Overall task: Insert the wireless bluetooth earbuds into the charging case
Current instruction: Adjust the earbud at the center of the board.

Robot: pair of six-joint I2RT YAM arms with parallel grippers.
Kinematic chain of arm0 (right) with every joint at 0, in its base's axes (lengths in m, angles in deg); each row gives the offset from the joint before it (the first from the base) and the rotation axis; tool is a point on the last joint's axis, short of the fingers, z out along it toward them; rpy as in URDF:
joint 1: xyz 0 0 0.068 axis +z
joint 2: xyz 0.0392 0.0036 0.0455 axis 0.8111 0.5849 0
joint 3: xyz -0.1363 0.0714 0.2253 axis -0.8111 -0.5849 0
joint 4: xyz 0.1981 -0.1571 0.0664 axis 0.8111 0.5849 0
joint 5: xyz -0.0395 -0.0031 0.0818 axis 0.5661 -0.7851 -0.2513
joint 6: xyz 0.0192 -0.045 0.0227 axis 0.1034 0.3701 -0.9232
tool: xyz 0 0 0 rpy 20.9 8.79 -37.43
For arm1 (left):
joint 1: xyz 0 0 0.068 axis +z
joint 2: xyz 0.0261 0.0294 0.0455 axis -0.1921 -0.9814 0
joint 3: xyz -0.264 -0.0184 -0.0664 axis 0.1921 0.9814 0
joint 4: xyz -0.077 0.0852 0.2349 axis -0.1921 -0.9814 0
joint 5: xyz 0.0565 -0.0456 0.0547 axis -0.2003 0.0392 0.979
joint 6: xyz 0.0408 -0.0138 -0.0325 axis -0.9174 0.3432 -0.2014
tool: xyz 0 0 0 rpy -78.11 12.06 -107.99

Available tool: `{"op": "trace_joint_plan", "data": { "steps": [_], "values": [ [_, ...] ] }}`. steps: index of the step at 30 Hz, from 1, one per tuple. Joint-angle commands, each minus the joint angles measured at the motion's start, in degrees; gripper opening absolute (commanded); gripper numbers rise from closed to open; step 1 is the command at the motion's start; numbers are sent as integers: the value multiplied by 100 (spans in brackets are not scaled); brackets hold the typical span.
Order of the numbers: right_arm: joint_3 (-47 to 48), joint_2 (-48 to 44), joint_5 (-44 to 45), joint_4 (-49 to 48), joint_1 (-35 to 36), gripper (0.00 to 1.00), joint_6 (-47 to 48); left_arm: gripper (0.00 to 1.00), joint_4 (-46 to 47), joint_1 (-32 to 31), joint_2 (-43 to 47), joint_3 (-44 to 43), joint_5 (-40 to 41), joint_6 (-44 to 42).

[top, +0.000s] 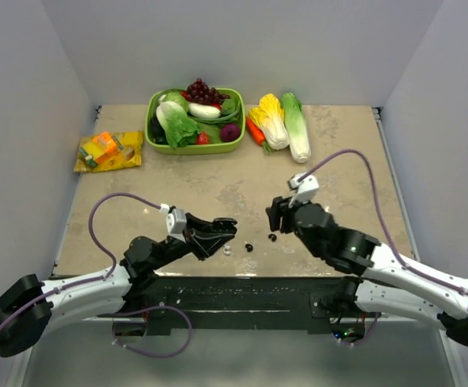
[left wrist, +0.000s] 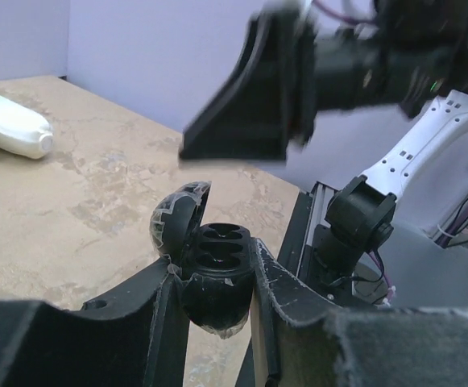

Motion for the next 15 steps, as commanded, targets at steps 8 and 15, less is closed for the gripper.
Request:
{"op": "trace_joint_plan", "data": {
  "steps": [8, 15],
  "values": [
    [-872, 1315, -967, -215, -35, 60, -1129, 0, 425, -128, 610, 388, 649, -43],
    [-1478, 1649, -1913, -1050, -1500, 57, -1358, 0, 390, -128, 654, 494, 518, -87]
  ]
}}
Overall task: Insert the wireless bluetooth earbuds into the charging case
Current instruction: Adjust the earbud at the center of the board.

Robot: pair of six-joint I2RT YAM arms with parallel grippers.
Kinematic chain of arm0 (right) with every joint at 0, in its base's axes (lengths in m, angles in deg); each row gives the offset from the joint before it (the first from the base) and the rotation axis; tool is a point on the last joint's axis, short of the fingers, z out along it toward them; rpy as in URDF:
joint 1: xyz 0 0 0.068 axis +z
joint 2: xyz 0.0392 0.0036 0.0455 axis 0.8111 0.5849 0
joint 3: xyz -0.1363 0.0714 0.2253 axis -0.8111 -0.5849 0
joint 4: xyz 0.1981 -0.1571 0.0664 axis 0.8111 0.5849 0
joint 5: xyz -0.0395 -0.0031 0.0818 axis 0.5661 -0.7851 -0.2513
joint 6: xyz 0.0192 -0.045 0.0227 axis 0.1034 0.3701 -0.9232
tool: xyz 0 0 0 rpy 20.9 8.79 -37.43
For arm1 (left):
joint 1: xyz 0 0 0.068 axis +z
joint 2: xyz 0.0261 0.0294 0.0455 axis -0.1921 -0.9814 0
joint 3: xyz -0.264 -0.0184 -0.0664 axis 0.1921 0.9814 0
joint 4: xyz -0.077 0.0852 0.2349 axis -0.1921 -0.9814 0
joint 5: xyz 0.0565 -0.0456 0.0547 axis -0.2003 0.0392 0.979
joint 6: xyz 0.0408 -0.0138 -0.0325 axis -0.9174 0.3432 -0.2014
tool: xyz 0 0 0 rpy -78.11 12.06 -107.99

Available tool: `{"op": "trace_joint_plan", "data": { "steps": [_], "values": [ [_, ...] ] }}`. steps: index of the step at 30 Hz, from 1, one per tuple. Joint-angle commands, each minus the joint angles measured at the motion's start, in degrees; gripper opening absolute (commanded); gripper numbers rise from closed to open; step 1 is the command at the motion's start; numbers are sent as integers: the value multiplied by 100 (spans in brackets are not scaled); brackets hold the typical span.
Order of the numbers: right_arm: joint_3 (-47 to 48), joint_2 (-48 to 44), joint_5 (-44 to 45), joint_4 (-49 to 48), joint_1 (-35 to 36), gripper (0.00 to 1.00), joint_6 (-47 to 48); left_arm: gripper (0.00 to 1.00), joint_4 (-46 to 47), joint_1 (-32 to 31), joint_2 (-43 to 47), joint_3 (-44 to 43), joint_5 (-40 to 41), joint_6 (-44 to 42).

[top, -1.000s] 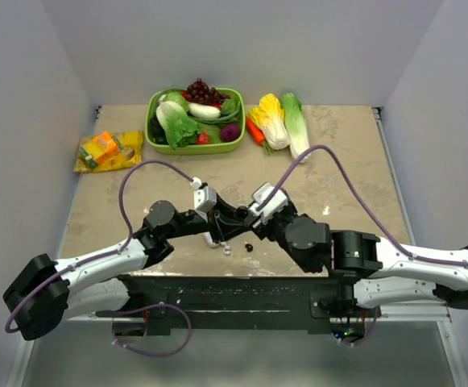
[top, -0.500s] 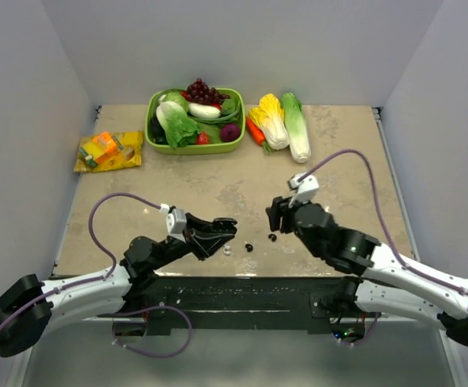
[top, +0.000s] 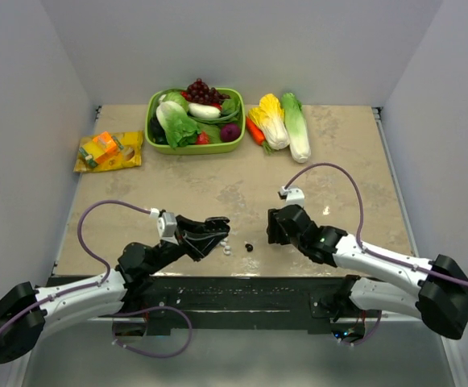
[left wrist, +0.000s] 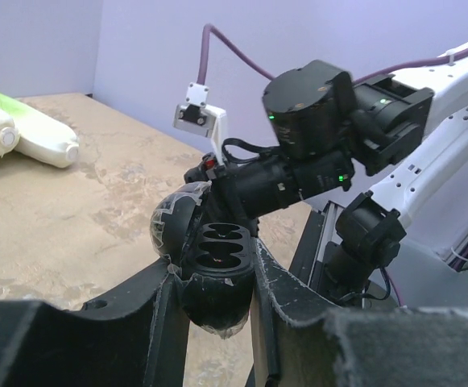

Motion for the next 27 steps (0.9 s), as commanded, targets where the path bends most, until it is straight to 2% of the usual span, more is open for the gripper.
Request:
{"op": "trace_joint_plan", "data": {
  "steps": [1, 10, 19, 27],
  "values": [
    [-289, 206, -744, -692, -829, 57, -272, 0, 314, -36, 71, 131, 17, -91],
    [-387, 620, -1017, -1009, -997, 52, -315, 0, 401, -36, 9, 193, -71, -100],
    [-413, 524, -886, -825, -1041, 44, -421, 0, 586, -36, -166, 219, -123, -39],
    [-246, 892, -973, -728, -1041, 45, -403, 0, 700, -36, -324, 246, -141, 32]
  ]
}}
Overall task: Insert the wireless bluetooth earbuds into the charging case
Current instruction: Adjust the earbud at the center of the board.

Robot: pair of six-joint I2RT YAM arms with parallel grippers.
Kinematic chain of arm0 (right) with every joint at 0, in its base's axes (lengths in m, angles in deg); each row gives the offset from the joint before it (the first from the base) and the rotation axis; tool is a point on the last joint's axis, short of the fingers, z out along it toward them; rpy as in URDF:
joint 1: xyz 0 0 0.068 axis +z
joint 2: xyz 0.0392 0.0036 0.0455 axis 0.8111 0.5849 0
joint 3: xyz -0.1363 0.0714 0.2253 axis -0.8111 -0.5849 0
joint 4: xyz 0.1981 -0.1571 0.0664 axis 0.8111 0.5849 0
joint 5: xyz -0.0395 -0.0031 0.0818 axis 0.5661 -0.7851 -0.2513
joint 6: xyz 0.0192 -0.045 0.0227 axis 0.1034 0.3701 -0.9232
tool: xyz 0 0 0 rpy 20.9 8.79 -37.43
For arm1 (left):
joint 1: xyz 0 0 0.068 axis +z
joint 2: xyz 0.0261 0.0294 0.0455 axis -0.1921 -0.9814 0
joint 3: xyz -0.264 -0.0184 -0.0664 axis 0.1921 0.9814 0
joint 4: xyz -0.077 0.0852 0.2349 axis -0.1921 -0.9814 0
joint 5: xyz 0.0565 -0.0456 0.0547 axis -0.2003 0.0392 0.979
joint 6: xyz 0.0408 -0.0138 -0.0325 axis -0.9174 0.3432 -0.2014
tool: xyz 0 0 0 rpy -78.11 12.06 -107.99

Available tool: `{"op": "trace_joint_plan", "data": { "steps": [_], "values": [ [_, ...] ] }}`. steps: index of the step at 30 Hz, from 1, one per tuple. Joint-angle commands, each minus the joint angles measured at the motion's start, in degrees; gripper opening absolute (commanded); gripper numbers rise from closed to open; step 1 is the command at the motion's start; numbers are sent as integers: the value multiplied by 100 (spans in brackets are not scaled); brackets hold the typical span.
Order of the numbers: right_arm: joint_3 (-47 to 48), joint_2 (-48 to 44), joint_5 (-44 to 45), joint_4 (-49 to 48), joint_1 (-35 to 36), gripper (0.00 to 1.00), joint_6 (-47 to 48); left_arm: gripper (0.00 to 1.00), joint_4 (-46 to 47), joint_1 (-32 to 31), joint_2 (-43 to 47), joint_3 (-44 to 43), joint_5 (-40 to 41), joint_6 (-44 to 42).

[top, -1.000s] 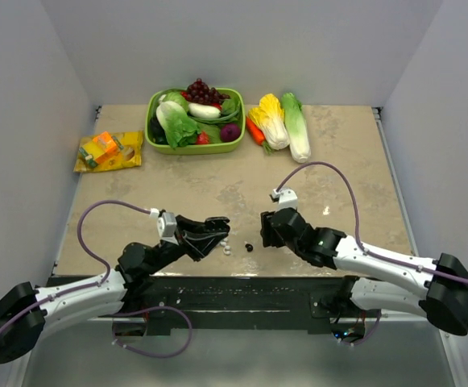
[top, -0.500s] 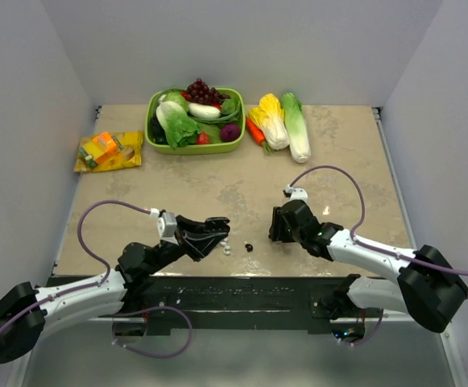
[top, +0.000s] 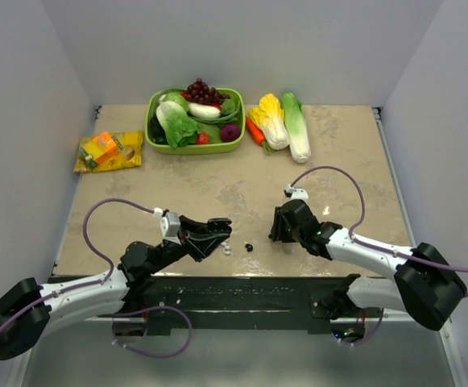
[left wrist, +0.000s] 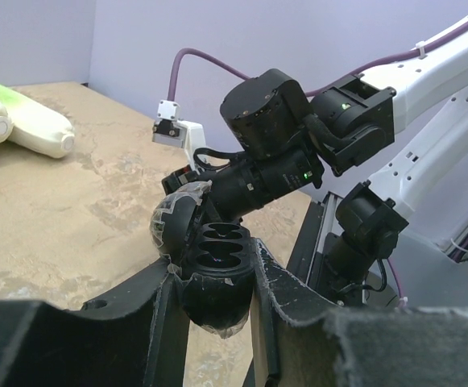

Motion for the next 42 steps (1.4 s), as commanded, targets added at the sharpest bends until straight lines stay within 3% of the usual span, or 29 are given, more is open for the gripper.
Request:
{"op": "trace_joint_plan", "data": {
  "steps": [1, 20, 28, 40, 42],
  "values": [
    [128, 235, -40, 2, -23, 45, -76, 0, 552, -36, -41, 252, -60, 23],
    [49, 306, -470, -130, -5, 45, 21, 0, 930, -36, -436, 305, -174, 111],
    [49, 341, -585, -191, -14, 37, 65, 0, 991, -36, -506, 305, -227, 155],
    [-48, 350, -770, -349, -14, 12, -58, 0, 1000, -45, -550, 305, -245, 172],
    [-127, 201, -831, -402, -5, 2, -180, 0, 991, -36, -533, 305, -245, 172]
  ]
}}
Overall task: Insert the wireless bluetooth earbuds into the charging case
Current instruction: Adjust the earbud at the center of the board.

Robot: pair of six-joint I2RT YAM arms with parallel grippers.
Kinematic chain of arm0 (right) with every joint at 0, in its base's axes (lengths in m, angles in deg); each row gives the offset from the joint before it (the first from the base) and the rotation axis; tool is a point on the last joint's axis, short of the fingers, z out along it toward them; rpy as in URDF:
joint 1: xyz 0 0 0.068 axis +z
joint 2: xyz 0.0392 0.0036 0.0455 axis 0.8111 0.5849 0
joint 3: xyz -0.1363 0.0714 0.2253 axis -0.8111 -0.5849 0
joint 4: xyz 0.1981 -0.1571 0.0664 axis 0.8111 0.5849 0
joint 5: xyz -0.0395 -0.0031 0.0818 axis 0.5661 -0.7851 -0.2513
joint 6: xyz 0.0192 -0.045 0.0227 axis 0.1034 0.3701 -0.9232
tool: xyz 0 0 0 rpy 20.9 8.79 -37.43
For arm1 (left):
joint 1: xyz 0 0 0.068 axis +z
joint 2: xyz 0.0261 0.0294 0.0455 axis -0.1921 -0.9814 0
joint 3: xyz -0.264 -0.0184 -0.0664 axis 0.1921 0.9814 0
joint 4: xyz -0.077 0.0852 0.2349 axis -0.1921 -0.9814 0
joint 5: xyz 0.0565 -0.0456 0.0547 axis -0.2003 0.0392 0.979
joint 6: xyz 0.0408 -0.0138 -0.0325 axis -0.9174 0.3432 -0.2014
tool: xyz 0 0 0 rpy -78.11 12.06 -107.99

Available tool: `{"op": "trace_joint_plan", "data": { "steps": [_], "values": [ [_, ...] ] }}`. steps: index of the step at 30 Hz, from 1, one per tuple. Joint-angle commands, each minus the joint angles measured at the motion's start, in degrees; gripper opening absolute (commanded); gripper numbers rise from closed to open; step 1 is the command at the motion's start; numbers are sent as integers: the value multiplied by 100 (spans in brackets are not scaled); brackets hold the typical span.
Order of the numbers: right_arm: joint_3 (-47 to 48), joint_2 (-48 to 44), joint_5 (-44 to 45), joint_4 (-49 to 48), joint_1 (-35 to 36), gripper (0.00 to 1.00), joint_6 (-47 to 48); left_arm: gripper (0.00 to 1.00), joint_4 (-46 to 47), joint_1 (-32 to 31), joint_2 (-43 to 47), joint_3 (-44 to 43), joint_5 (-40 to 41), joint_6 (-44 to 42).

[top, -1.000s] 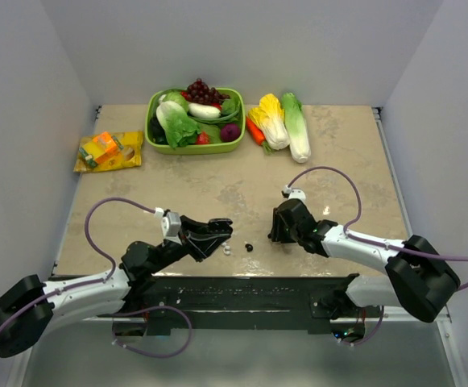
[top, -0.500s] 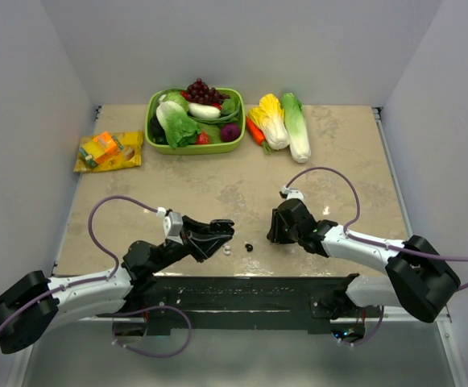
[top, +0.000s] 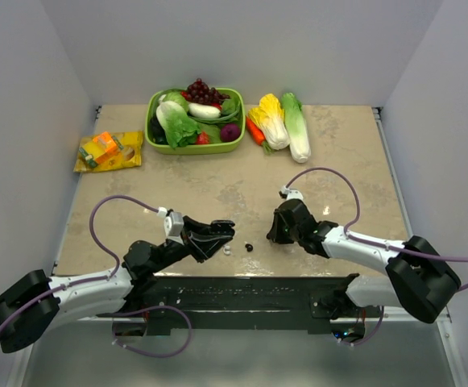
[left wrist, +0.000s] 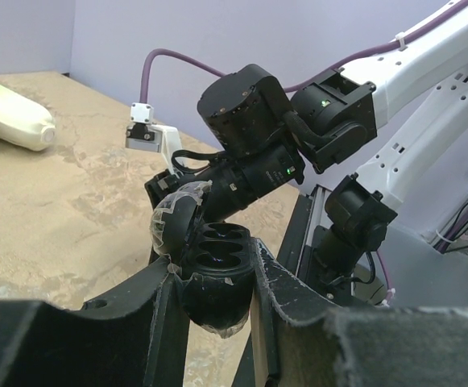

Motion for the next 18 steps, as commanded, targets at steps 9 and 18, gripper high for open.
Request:
{"op": "trace_joint_plan", "data": {
  "steps": [9, 18],
  "values": [
    [-715, -1638, -347, -1095, 1, 0, -1379, 0, 398, -36, 141, 298, 79, -16],
    [-1198, -831, -320, -2351, 10, 0, -2671, 0, 670, -45, 45, 446, 229, 81]
  ]
}}
